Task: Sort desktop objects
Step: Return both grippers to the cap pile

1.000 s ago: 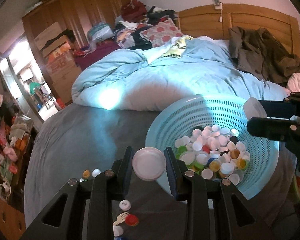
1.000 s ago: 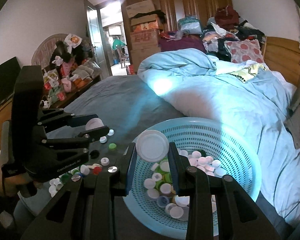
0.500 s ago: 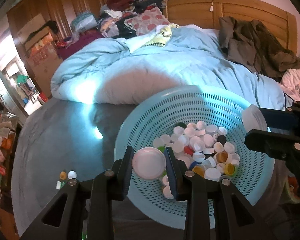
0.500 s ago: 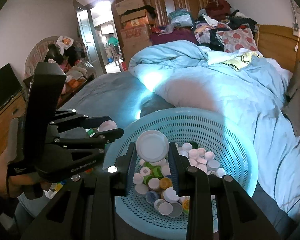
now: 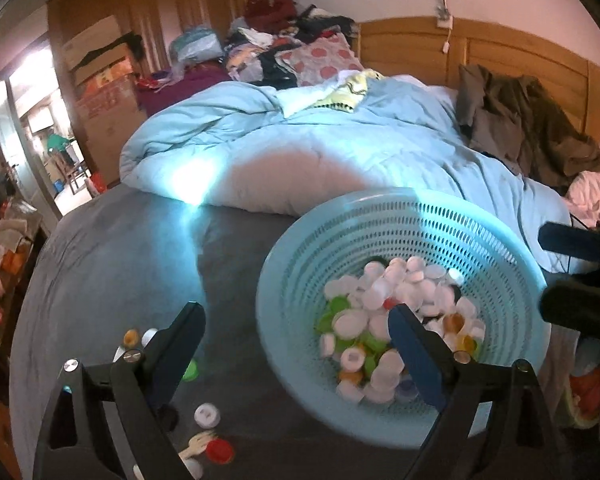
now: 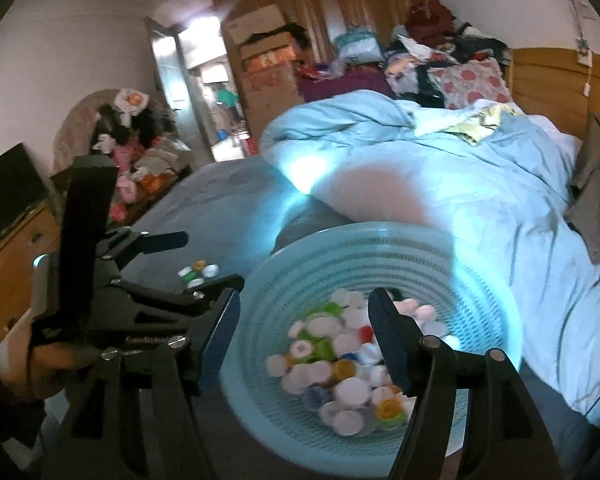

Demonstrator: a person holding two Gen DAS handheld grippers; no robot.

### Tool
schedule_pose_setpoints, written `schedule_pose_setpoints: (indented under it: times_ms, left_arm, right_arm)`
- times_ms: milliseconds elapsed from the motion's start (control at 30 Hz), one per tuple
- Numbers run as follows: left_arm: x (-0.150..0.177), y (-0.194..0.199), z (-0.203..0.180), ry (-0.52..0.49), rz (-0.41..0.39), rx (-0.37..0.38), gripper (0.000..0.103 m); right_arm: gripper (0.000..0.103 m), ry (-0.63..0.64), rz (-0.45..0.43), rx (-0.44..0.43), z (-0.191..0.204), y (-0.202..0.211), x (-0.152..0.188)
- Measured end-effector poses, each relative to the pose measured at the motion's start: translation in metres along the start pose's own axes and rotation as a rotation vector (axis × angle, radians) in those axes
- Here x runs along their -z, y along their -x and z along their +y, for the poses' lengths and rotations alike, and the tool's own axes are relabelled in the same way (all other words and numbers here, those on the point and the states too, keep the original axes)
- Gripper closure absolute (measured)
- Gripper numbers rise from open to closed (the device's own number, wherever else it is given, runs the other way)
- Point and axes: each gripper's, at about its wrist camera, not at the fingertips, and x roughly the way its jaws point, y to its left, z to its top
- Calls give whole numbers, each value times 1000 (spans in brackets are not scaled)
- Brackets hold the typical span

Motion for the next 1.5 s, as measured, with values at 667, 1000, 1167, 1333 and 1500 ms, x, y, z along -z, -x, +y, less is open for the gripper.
schedule_pose_setpoints:
  times_ms: [667,1000,1167,1333,1500]
  left_arm:
    - [210,1,293,233,242,-255,8]
    - [203,-43,324,-20,186,53,23]
    - [199,-60,318,-122,182,165,31]
    - [213,-76,321,-122,247,216,93]
    - [226,-59,319,-37,174,243,97]
  right_arm:
    - [42,86,322,-148,106,-62,125]
    - [42,98,379,-111,123,-94,116]
    - [42,111,366,-109,131,-121,94]
    - [42,117,333,-138,145,-149,69]
    - [42,170,336,-207,176,-187,56]
